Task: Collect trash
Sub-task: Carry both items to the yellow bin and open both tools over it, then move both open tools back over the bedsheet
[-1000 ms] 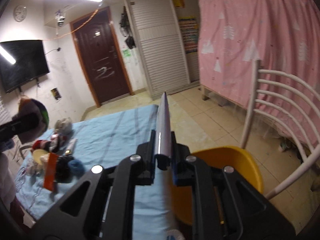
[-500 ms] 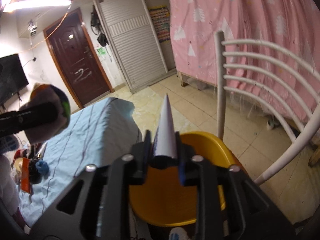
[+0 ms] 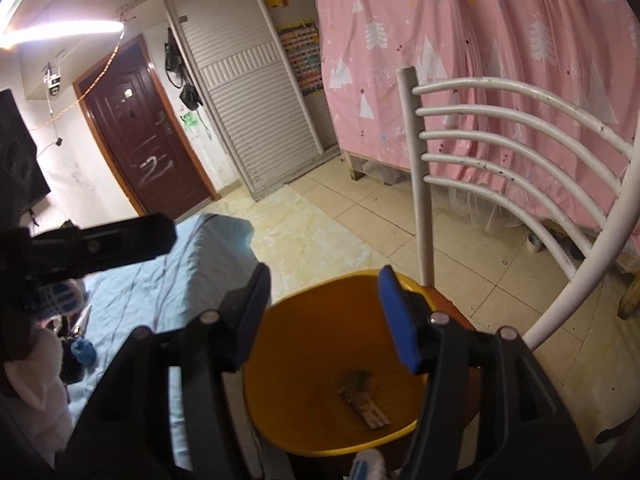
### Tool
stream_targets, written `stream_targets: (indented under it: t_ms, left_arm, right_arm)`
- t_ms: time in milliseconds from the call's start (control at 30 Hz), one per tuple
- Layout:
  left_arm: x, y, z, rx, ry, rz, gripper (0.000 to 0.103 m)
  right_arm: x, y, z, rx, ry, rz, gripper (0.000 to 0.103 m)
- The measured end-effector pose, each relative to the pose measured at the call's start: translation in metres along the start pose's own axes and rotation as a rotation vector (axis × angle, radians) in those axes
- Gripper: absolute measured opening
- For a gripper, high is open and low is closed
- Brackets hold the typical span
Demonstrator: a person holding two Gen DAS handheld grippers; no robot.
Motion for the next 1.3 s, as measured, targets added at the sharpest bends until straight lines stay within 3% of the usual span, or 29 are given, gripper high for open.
stream_targets:
  t_ms: [400, 633, 1033, 1300]
  left_arm:
    - [-0.045, -0.080, -0.014, 0.089, -0.075, 0.038, 0.066]
    - [-0.088, -0.135, -0.032, 0.154, -0.086, 0.174, 0.073]
    - [-0.205, -0.223, -0.064, 0.225, -0.247, 0.385, 0.080]
    - [-0.271, -0.247, -0.098, 0.193, -0.344, 0.473, 0.083]
  right_arm:
    - [-0.076, -0.003, 0.000, -0.030, -0.110, 0.098, 0.065]
    - [-0.134, 0.007, -0.012, -0.078, -0.190, 0.169, 0.070]
    - [-0.217, 0.025, -0.039, -0.162, -0.321, 0.242, 0.079]
    - [-0.246, 0.037, -0.058, -0.210, -0.369, 0.232, 0.080]
Point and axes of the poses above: each gripper's, at about its wrist camera, not at the fingertips, and y roughly the way its jaws point, x to its right, z to its top, the point moved 6 cm from there along y, roughly the way its jaws point, and after that the axes turned 6 degrees about z, right-handed, at the moved point
